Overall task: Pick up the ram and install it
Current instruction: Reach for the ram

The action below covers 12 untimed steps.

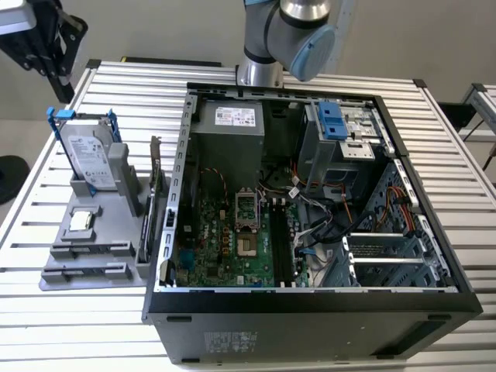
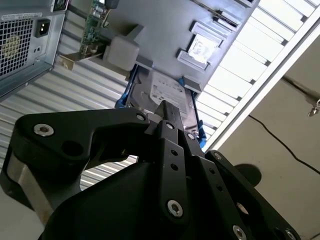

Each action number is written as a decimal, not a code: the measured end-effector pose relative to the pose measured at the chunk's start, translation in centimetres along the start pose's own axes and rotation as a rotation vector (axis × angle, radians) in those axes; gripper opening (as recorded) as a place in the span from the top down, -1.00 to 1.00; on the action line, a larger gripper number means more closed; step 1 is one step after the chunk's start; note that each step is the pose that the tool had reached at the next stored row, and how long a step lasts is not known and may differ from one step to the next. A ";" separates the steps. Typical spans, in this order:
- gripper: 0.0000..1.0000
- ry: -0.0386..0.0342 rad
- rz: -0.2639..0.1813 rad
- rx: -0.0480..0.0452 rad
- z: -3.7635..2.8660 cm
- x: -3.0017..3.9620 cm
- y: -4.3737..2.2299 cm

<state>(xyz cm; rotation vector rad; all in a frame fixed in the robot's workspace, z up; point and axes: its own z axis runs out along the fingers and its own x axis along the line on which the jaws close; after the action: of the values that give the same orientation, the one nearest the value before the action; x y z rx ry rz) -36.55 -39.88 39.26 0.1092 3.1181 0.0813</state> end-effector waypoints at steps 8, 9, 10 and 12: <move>1.00 0.0006 -0.011 -0.0004 -0.02 0.95 -0.07; 1.00 0.0008 -0.015 -0.0005 -0.02 1.07 -0.07; 1.00 0.0010 -0.019 -0.0005 -0.02 1.16 -0.08; 1.00 0.0016 -0.029 -0.0008 -0.03 1.34 -0.09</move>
<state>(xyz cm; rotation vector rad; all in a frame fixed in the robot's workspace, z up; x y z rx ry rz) -37.89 -39.88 39.26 0.0634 3.1201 0.0822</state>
